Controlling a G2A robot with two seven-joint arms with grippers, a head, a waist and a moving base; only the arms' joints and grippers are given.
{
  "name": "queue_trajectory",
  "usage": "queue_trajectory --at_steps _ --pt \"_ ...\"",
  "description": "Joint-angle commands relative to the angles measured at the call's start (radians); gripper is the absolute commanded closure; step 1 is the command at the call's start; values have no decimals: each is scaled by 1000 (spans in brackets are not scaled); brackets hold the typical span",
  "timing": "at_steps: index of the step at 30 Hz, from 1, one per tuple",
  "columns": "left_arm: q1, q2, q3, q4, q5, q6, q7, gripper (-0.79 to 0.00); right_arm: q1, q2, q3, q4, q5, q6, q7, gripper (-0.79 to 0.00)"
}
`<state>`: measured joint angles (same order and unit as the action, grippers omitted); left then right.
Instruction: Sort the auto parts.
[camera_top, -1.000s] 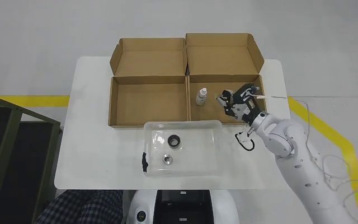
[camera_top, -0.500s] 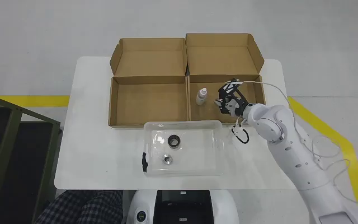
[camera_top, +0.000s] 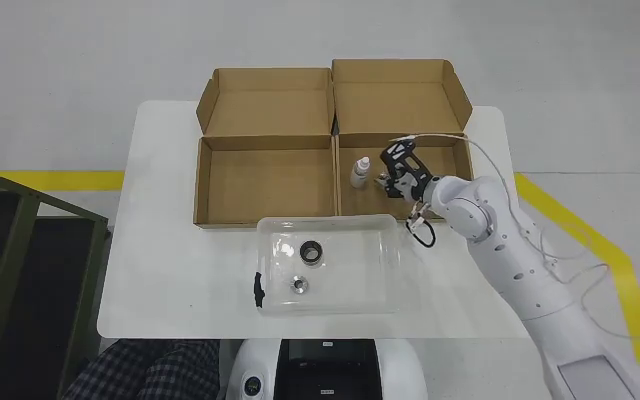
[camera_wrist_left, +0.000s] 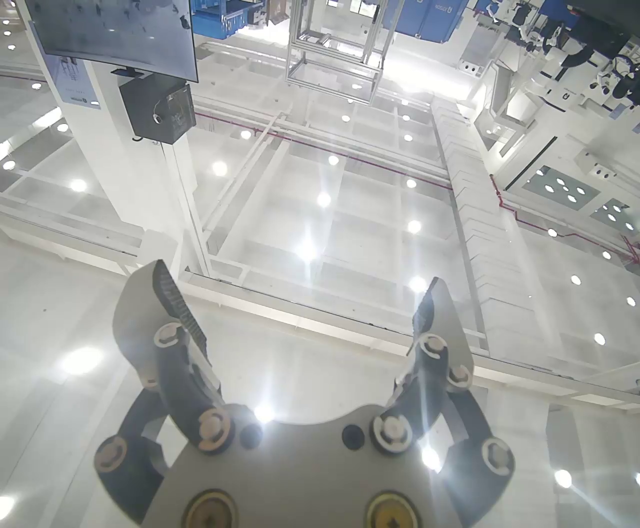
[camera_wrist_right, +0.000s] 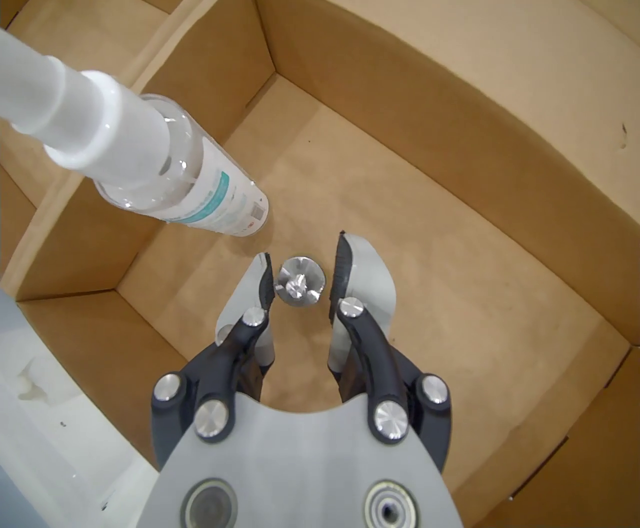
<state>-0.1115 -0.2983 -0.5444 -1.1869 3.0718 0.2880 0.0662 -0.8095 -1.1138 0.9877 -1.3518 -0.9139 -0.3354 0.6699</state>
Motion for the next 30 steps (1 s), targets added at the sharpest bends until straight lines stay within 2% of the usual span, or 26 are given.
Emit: queue_trajectory --at_steps 1,6,14,22,30 --pt "0 0 0 0 0 0 0 -785 5 -2 -2 1 -1 -1 -3 -369" --pt "0 0 0 0 0 0 0 -785 -9 1 13 -39 -19 -2 -6 -508" --pt "0 0 0 0 0 0 0 -785 -110 27 100 -233 -55 -17 -11 -631" --pt "0 0 0 0 0 0 0 -785 -258 55 191 -495 -102 -70 -20 -674" --pt "0 0 0 0 0 0 0 -785 -370 67 178 -654 -110 -215 -71 -723"
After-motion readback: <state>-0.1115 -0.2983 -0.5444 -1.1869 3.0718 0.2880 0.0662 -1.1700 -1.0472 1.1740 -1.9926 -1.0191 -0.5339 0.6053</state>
